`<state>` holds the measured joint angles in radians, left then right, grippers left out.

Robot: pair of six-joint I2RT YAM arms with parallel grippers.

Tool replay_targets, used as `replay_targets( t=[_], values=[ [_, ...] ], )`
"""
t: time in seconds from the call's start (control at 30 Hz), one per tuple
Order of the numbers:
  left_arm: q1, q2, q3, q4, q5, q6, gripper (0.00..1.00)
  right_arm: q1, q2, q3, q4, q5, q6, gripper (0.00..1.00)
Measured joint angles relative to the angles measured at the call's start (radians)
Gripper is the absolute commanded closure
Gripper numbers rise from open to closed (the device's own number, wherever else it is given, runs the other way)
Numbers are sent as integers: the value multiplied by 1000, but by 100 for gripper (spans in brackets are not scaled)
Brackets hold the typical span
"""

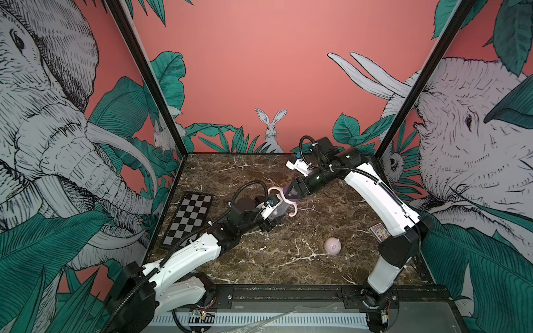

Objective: Assemble the baby bottles
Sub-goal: Screw the nipple onto the baby bottle.

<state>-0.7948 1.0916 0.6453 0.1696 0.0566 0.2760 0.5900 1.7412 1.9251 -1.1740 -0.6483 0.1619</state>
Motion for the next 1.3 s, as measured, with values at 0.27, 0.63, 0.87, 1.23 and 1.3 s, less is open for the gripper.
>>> replay_targets(
  t=[0.27,0.63,0.87,1.23,1.3],
  values=[
    [-124,34,-9,45,-303,69,77,-6,-111,-212,224,9,273,50],
    [-201,98,-53,224,-617,199,77,-15,-178,-427,584,16,598,51],
    [-220,145,-53,318,-723,270,77,-24,-191,-507,758,51,772,53],
    [-230,170,-53,373,-753,285,82,-24,-193,-514,787,85,830,26],
    [-230,170,-53,379,-748,286,83,-23,-196,-510,779,80,834,17]
  ],
)
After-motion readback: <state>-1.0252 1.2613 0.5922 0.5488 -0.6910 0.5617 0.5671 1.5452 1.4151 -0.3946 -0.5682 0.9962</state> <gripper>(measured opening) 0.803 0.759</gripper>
